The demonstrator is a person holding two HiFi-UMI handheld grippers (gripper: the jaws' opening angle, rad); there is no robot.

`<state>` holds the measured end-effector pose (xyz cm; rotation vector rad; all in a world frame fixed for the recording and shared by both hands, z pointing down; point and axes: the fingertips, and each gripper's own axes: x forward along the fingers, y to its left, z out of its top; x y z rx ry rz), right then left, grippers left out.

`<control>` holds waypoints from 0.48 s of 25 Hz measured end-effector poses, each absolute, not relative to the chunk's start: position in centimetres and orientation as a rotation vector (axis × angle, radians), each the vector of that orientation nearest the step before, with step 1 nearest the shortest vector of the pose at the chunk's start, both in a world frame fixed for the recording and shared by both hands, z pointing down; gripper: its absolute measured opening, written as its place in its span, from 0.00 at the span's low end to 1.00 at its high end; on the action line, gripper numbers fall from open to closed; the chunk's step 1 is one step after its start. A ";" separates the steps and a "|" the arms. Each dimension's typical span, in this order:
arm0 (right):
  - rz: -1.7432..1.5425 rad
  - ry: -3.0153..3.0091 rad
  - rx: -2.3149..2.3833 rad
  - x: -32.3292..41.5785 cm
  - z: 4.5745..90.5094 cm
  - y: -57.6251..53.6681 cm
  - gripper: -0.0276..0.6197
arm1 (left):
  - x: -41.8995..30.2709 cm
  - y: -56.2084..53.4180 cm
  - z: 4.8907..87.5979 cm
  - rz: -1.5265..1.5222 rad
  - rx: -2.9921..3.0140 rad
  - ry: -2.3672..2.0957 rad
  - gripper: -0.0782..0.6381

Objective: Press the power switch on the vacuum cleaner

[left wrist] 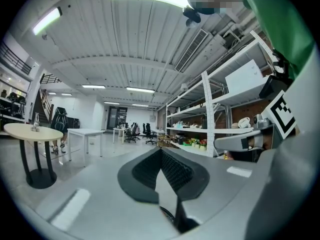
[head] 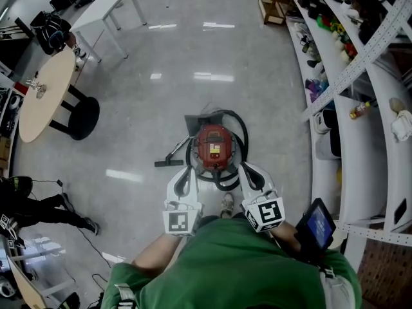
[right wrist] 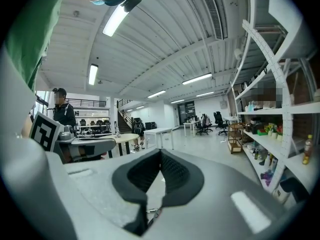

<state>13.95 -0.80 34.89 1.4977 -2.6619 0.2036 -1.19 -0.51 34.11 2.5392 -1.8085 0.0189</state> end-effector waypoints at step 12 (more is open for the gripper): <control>0.190 -2.631 1.551 8.7 34.4 7.6 0.05 | -5.9 7.5 34.2 0.010 2.572 -1.732 0.12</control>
